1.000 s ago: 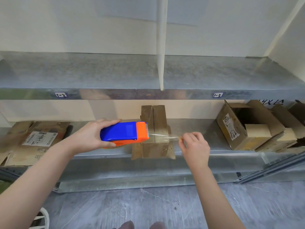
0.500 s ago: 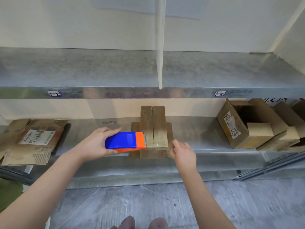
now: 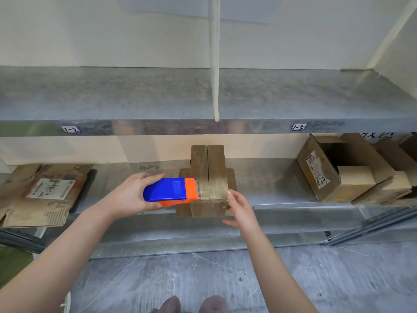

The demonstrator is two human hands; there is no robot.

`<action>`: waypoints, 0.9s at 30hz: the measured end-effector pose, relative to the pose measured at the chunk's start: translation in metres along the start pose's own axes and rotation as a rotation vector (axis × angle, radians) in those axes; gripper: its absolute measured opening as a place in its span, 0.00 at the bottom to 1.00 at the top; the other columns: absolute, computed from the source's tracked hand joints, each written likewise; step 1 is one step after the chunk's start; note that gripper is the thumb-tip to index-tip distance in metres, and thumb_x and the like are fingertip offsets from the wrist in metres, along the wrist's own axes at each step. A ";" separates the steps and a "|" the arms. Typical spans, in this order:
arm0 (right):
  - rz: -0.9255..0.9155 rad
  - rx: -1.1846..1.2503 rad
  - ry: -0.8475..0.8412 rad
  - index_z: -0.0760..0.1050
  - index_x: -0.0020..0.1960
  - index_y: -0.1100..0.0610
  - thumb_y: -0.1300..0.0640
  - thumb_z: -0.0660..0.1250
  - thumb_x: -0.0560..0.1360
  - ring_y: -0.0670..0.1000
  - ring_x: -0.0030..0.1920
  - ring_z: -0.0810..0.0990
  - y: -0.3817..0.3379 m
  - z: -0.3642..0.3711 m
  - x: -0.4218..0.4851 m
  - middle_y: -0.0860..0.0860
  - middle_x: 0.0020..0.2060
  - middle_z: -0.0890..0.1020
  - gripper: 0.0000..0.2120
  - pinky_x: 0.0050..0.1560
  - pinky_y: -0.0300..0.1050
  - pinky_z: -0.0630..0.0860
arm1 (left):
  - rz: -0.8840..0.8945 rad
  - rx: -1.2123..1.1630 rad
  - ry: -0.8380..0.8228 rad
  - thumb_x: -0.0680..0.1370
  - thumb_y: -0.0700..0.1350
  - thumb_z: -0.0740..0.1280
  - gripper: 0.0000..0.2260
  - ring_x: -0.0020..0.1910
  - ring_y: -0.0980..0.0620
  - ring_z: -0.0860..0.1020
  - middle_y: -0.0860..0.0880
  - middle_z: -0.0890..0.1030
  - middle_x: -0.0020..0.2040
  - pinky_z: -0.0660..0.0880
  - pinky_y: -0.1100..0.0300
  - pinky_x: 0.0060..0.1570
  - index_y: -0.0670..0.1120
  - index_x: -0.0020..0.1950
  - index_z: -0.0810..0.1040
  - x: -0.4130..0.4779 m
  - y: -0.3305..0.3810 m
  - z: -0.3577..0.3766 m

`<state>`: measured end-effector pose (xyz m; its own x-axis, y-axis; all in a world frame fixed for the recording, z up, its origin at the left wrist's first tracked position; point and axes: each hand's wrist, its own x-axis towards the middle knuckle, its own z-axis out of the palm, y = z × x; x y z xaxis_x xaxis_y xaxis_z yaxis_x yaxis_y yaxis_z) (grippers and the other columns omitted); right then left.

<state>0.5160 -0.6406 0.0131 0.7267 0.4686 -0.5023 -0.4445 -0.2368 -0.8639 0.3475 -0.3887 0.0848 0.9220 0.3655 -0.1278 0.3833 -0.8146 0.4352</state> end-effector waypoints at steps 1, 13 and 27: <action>0.008 0.007 0.034 0.75 0.62 0.46 0.43 0.66 0.77 0.47 0.60 0.76 0.001 0.004 0.002 0.43 0.58 0.79 0.16 0.50 0.52 0.82 | 0.000 0.001 -0.002 0.71 0.56 0.74 0.38 0.53 0.55 0.67 0.53 0.70 0.52 0.64 0.63 0.50 0.58 0.76 0.60 0.000 -0.001 0.000; 0.153 0.455 0.086 0.75 0.56 0.59 0.68 0.65 0.78 0.47 0.40 0.78 0.012 0.000 0.008 0.53 0.42 0.78 0.09 0.40 0.39 0.80 | -0.022 -0.037 -0.010 0.71 0.56 0.74 0.38 0.55 0.55 0.66 0.52 0.70 0.55 0.64 0.62 0.53 0.56 0.77 0.60 -0.002 -0.003 0.005; -0.478 -0.089 0.266 0.66 0.37 0.52 0.72 0.57 0.78 0.50 0.49 0.79 0.007 -0.027 0.007 0.50 0.40 0.73 0.18 0.50 0.46 0.81 | -0.054 -0.044 0.004 0.71 0.53 0.74 0.38 0.55 0.55 0.67 0.52 0.70 0.54 0.64 0.63 0.53 0.59 0.76 0.58 -0.006 0.009 0.009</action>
<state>0.5323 -0.6621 0.0024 0.9489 0.3136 -0.0350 0.0053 -0.1269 -0.9919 0.3456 -0.4027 0.0813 0.8996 0.4107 -0.1484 0.4298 -0.7728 0.4669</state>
